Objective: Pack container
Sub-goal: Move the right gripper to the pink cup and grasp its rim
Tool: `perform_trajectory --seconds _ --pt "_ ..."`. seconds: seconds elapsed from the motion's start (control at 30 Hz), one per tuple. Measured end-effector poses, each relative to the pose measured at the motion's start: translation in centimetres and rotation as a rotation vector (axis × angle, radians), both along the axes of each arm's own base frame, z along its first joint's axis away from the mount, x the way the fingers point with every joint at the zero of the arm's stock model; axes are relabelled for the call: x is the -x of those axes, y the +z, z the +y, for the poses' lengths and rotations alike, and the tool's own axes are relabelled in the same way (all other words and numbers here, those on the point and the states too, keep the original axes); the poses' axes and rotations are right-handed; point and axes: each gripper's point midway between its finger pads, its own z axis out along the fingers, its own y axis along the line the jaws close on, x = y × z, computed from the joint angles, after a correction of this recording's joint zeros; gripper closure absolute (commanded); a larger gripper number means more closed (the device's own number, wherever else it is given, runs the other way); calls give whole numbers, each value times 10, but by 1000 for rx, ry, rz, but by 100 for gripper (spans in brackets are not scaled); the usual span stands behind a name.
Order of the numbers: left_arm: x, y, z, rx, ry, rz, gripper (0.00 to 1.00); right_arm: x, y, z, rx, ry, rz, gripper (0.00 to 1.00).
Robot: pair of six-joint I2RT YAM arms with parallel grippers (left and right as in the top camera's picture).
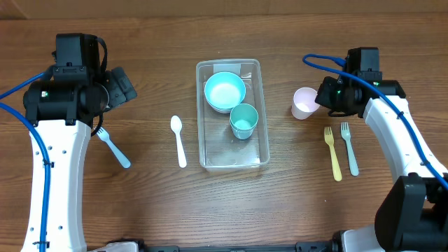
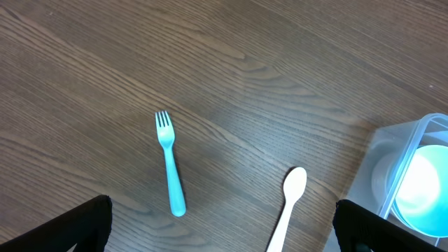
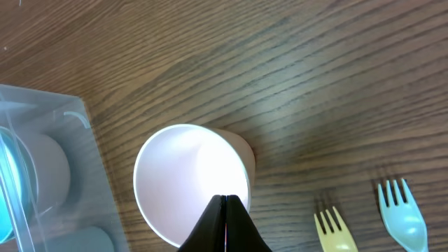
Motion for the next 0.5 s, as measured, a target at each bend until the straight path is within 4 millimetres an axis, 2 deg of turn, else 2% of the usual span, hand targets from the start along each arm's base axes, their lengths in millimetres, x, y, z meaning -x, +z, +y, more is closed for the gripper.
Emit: perform_trajectory --seconds 0.07,0.13,0.3,0.5 --pt "0 0 0 1 0 0 0 1 -1 0 1 0 6 58" --pt "0 0 0 0 0 0 0 2 -1 0 0 0 8 58" --pt "0 0 0 0 0 0 0 -1 0 1 0 1 -4 66" --pt "0 0 0 0 0 0 0 -7 2 12 29 14 -34 67"
